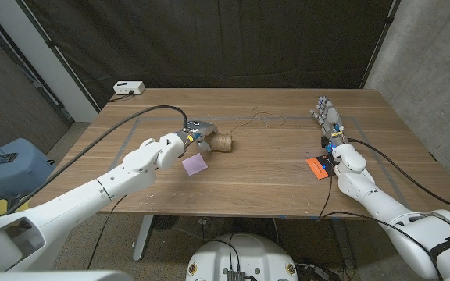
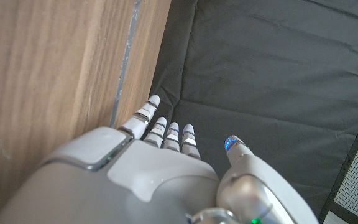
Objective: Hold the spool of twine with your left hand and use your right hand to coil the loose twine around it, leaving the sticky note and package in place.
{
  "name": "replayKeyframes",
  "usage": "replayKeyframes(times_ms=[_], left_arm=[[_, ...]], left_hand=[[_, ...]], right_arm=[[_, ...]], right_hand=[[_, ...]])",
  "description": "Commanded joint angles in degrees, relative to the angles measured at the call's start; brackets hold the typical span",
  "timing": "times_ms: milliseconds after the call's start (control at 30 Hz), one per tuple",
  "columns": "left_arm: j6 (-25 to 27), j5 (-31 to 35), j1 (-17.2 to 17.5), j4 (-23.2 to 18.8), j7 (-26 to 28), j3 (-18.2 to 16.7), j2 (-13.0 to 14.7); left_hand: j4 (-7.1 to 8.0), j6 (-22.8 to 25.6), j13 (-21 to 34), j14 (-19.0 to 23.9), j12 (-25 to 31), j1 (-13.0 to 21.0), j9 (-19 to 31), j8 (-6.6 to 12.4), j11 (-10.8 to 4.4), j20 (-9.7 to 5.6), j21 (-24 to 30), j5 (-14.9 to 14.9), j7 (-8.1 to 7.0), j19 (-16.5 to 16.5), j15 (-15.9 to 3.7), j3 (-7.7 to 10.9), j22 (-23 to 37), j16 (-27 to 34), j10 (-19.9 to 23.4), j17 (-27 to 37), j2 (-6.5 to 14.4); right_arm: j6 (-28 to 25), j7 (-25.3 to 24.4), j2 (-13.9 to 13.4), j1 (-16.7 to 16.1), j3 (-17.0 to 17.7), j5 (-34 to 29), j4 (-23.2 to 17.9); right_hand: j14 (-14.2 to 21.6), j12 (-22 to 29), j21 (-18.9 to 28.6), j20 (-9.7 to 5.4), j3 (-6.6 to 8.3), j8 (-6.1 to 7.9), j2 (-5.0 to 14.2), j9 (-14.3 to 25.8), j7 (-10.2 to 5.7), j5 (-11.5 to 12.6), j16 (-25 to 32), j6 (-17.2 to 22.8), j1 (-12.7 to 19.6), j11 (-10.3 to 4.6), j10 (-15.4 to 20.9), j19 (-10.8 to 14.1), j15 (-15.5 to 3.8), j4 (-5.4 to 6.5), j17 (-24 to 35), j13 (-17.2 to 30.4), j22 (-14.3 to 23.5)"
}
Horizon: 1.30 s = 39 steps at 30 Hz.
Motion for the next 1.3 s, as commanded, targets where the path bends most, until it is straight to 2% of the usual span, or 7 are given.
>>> replayKeyframes(times_ms=[33,533,1300], left_arm=[[0.29,0.29,0.55,-0.5,1.83,-0.4,-0.08],[0.66,0.26,1.15,-1.81,2.52,-1.08,0.28],[1.28,-0.75,1.61,-2.47,3.49,-1.72,-0.37]], left_hand=[[0.48,0.71,0.51,0.48,0.11,0.26,0.49,1.67,-1.13,-0.06,0.36,0.41,-0.01,0.59,0.06,1.24,0.06,0.1,1.59,-0.1,0.84],[0.59,0.58,0.72,0.51,-0.18,0.09,0.72,2.05,-1.23,0.07,0.32,0.49,-0.01,0.42,0.07,1.41,0.0,-0.16,1.6,-0.22,0.76],[0.64,0.37,1.08,0.51,-0.56,0.29,1.06,2.63,-1.12,0.17,0.29,0.77,-0.03,0.24,0.14,1.86,-0.06,-0.24,1.78,-0.06,1.29]], right_arm=[[-0.77,-0.65,-0.81,-1.48,0.07,-0.05,-2.46],[-1.29,-0.71,-1.53,-1.68,-0.07,-0.41,-4.16],[-4.13,-2.14,-4.27,-3.36,-0.41,-1.6,-9.58]], right_hand=[[-0.01,0.23,0.3,-0.81,0.35,0.33,0.54,0.26,0.03,-0.19,0.48,0.22,-0.4,-0.11,0.04,0.39,-0.33,-0.1,0.13,0.24,0.33],[-0.04,0.24,0.29,-0.86,0.41,0.32,0.51,0.26,-0.01,-0.19,0.46,0.24,-0.47,-0.13,0.11,0.42,-0.29,-0.13,0.13,0.24,0.33],[-0.06,0.19,0.25,-0.83,0.5,0.33,0.5,0.26,0.0,-0.2,0.44,0.32,-0.53,-0.22,0.04,0.36,-0.24,-0.21,0.13,0.24,0.33]])
